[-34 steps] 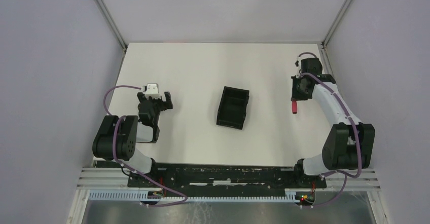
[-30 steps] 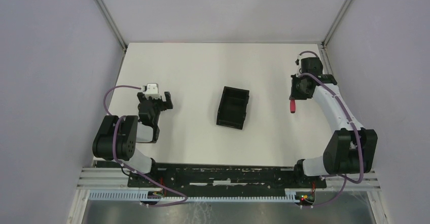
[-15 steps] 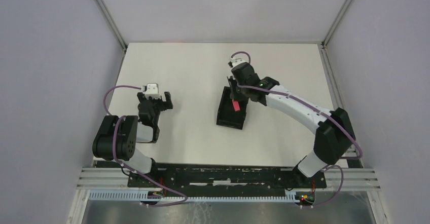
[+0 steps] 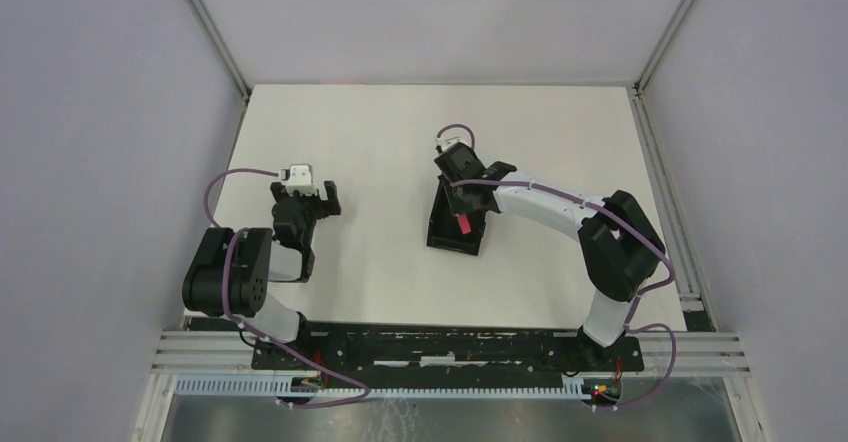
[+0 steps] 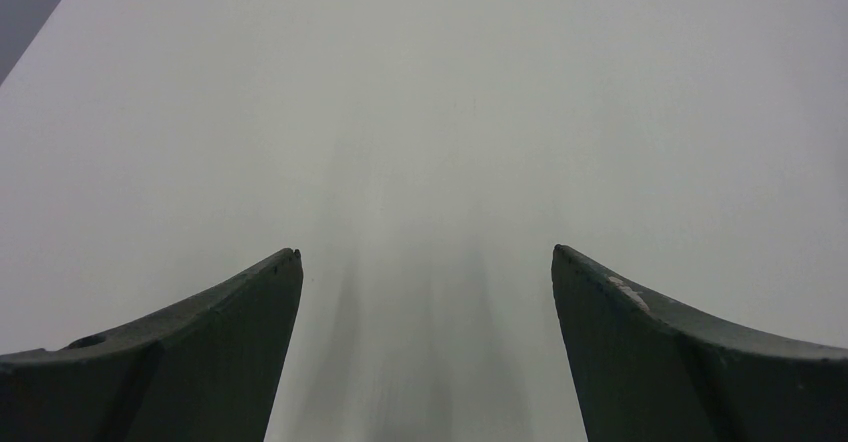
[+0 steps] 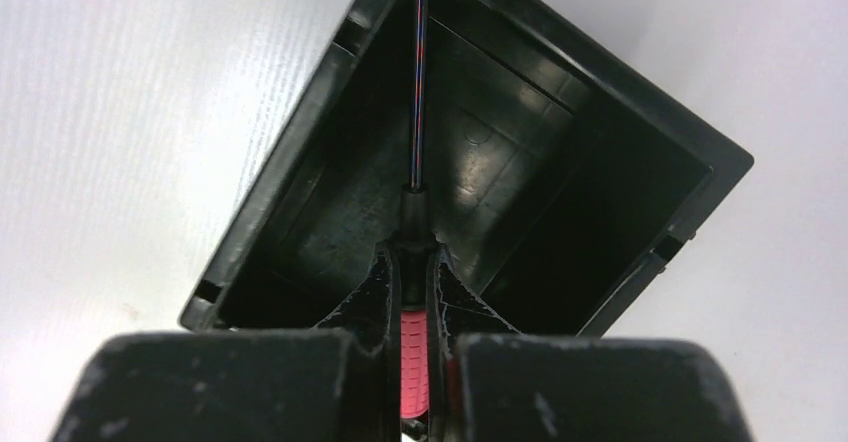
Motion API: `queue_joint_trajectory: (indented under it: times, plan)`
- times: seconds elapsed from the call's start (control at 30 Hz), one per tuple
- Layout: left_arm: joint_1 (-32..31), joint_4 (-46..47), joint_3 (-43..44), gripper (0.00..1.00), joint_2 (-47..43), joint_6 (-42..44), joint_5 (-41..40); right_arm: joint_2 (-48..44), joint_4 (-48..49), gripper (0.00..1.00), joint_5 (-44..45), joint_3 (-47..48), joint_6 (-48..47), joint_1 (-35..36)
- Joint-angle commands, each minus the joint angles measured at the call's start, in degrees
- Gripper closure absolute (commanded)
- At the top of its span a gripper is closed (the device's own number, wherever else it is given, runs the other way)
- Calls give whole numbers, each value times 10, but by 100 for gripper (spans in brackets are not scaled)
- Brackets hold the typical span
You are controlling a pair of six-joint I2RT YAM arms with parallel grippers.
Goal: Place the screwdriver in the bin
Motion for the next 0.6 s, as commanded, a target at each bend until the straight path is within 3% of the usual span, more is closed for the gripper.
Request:
queue_joint_trajectory:
  times: [0.0, 0.13, 0.3, 0.5, 0.57]
  plan:
    - [4, 17, 3, 0, -9, -19, 5, -26, 14, 100, 33, -26, 16, 1]
    - [4, 17, 3, 0, -9, -19, 5, -22, 18, 98, 21, -23, 16, 1]
    - [4, 16, 3, 0, -9, -19, 5, -18, 4, 49, 3, 17, 9, 2]
    - [4, 17, 3, 0, -9, -19, 5, -70, -6, 32, 26, 53, -7, 1]
    - [4, 17, 3, 0, -9, -19, 5, -96, -10, 17, 46, 63, -23, -1]
